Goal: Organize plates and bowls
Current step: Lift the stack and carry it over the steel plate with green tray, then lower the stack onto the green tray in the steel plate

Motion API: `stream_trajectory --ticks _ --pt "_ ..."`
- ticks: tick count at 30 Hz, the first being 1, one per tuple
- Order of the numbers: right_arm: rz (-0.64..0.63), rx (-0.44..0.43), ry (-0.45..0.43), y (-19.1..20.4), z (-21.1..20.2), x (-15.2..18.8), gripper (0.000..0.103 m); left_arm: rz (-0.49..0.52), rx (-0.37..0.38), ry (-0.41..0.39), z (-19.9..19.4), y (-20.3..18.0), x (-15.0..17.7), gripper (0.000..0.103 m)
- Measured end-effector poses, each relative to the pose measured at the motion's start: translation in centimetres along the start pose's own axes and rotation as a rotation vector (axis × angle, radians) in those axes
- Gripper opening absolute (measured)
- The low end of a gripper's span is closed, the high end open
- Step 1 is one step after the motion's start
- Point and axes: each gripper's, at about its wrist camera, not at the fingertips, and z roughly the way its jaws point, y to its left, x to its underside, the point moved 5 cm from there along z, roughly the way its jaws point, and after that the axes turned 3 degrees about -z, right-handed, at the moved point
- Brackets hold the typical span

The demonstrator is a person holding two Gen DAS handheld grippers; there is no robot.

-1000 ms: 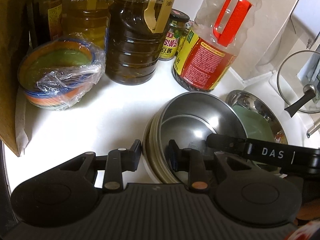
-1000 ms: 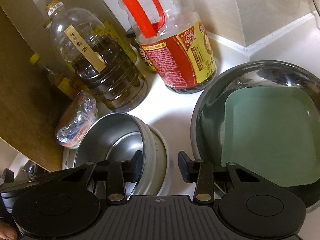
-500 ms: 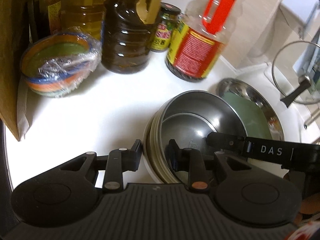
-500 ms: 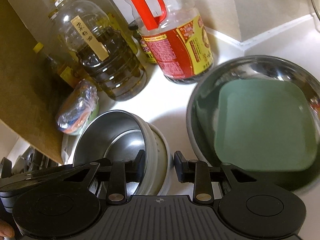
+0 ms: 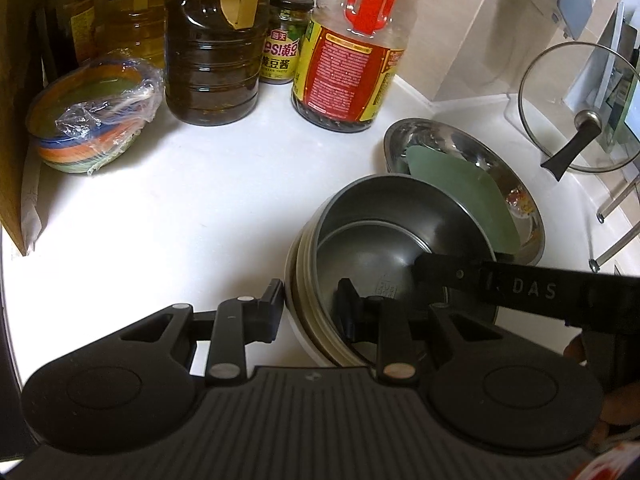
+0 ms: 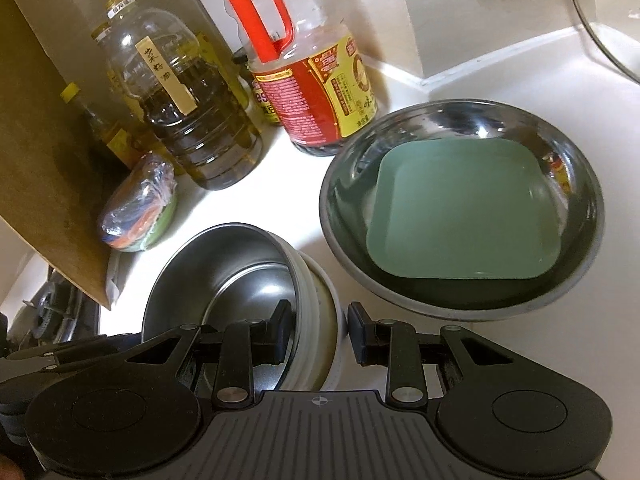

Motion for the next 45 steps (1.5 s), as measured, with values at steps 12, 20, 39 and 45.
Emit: stream_trajectory --ticks 12,20,39,45 --pt "0.040 0.008 -0.038 -0.2 -0.3 0.3 0.029 0.022 -0.030 -0.012 0.0 -0.5 -0.1 0.025" --pt "0.043 0.009 -0.069 -0.1 -0.5 0.4 0.026 0.013 -0.022 -0.022 -0.1 -0.4 0.0 0.025" --pt "0.034 -0.026 -0.125 0.9 -0.9 -0.5 0.025 0.019 -0.033 -0.076 -1.4 0.0 -1.4 0.025" --pt "0.026 -0.038 -0.148 1.6 -1.2 -1.2 0.025 0.028 -0.036 -0.107 -2.2 0.1 -2.4 0.025"
